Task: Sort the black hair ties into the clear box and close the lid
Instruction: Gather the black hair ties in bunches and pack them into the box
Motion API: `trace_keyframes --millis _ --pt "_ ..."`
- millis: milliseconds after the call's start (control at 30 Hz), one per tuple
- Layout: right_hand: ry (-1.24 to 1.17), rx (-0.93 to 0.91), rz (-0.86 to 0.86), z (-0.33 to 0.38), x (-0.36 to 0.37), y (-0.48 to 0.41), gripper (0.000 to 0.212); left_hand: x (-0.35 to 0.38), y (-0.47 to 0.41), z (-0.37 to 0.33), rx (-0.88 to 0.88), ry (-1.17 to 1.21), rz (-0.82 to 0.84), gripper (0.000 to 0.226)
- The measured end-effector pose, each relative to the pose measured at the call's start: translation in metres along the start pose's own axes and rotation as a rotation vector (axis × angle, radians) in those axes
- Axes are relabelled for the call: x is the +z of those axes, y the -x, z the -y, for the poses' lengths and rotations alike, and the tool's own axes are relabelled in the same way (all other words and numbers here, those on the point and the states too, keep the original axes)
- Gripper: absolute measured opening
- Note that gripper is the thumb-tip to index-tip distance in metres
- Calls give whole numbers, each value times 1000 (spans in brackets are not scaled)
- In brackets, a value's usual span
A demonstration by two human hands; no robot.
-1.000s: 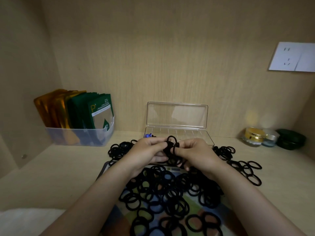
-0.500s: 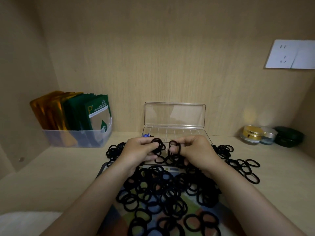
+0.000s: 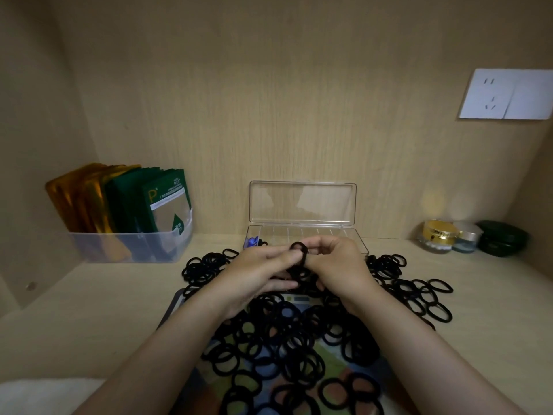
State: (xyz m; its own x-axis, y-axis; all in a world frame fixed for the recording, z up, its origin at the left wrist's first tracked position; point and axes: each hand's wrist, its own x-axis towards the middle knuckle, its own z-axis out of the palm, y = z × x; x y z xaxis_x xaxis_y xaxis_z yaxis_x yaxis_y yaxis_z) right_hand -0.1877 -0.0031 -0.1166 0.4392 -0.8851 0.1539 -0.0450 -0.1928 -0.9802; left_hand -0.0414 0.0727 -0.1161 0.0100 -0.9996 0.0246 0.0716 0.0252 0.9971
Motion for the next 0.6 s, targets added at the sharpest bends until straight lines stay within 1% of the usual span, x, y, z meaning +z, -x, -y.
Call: trace_keyframes --millis 67,133,200,267,300,400,433,533,600 --pt "52 -12 -5 0 2 1 10 3 1 1 20 -99 -26 28" --pt "94 -22 -9 1 3 1 11 3 -1 4 40 -142 -62 30" --pt "112 -21 -22 1 2 0 17 2 -2 5 45 -131 -68 26" --pt "84 24 -7 2 -1 1 26 0 -3 6 35 -80 -58 25" --pt "70 52 23 2 -3 2 27 -1 -4 6 28 -57 -51 26" --pt "-4 137 182 2 -8 3 20 -3 -4 7 16 -6 -24 27" --pt "-39 176 217 3 -10 3 22 -3 -5 7 14 15 -21 27" --pt "-73 270 251 5 -15 2 28 -7 -6 7 1 77 -64 29" --pt "-56 291 249 5 -17 2 30 -9 -6 6 -4 44 -113 30"
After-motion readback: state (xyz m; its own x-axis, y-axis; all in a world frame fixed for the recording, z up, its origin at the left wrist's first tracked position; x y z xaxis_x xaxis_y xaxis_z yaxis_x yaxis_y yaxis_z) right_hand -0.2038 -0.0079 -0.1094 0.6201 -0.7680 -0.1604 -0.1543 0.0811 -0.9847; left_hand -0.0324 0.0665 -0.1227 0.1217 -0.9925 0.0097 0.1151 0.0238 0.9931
